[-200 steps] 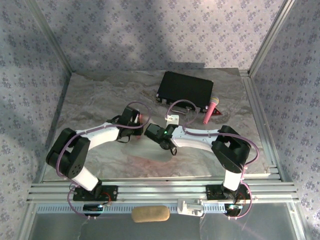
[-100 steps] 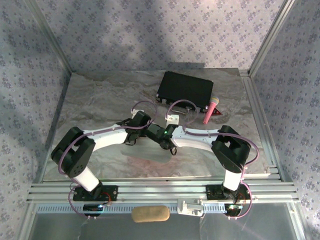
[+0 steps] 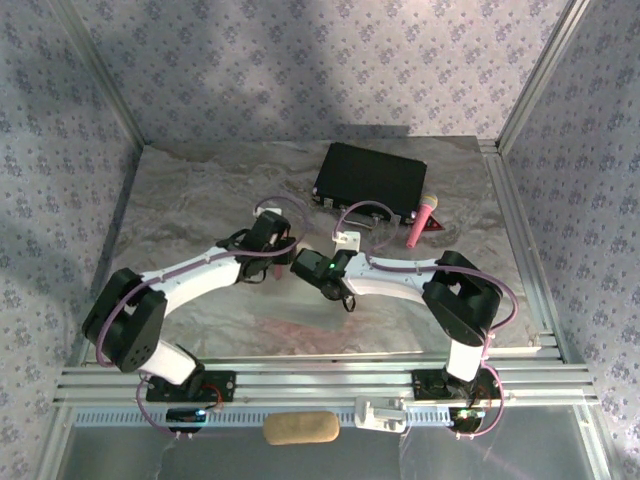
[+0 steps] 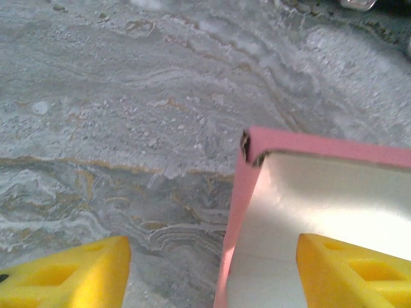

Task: Fold the paper box

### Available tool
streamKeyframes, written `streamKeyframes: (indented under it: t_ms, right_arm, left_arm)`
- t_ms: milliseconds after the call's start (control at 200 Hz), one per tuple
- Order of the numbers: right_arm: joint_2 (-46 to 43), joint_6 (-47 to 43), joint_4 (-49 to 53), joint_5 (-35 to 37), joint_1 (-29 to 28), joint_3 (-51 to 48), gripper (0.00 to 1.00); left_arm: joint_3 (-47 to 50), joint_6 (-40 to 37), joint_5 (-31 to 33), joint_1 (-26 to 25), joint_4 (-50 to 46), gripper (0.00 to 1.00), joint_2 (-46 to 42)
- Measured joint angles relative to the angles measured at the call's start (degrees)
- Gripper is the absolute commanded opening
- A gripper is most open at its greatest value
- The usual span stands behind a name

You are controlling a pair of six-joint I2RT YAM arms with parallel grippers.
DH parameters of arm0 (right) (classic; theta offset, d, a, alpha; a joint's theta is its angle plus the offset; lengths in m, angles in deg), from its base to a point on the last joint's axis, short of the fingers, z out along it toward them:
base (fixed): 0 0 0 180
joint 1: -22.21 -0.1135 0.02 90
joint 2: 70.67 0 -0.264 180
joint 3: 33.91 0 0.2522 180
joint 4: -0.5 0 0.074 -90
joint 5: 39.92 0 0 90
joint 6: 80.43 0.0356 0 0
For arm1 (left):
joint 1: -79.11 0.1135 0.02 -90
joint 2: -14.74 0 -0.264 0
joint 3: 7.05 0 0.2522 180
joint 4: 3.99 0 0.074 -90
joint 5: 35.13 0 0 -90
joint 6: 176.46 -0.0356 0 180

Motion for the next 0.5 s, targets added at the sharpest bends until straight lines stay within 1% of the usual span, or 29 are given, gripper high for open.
streamKeyframes:
  t_ms: [95, 210, 415, 500]
  right_arm:
    - [0.0, 0.0, 0.0, 0.0, 0.0, 0.0, 0.00]
    - [-0.2, 0.0, 0.0, 0.0, 0.0, 0.0, 0.00]
    - [-0.3, 0.0, 0.0, 0.0, 0.0, -0.1, 0.00]
    - [-0.3, 0.0, 0.0, 0.0, 0.0, 0.0, 0.00]
  left_arm:
    - [-1.0, -1.0, -2.5, 1.5, -0.2, 0.61, 0.5]
    - [-1.4, -1.9, -4.1, 1.9, -0.5, 0.55, 1.8]
    - [-1.7, -3.0, -4.9, 2.0, -1.3, 0.46, 5.5]
    - [-2.1, -3.5, -4.9, 2.0, -1.3, 0.39, 6.4]
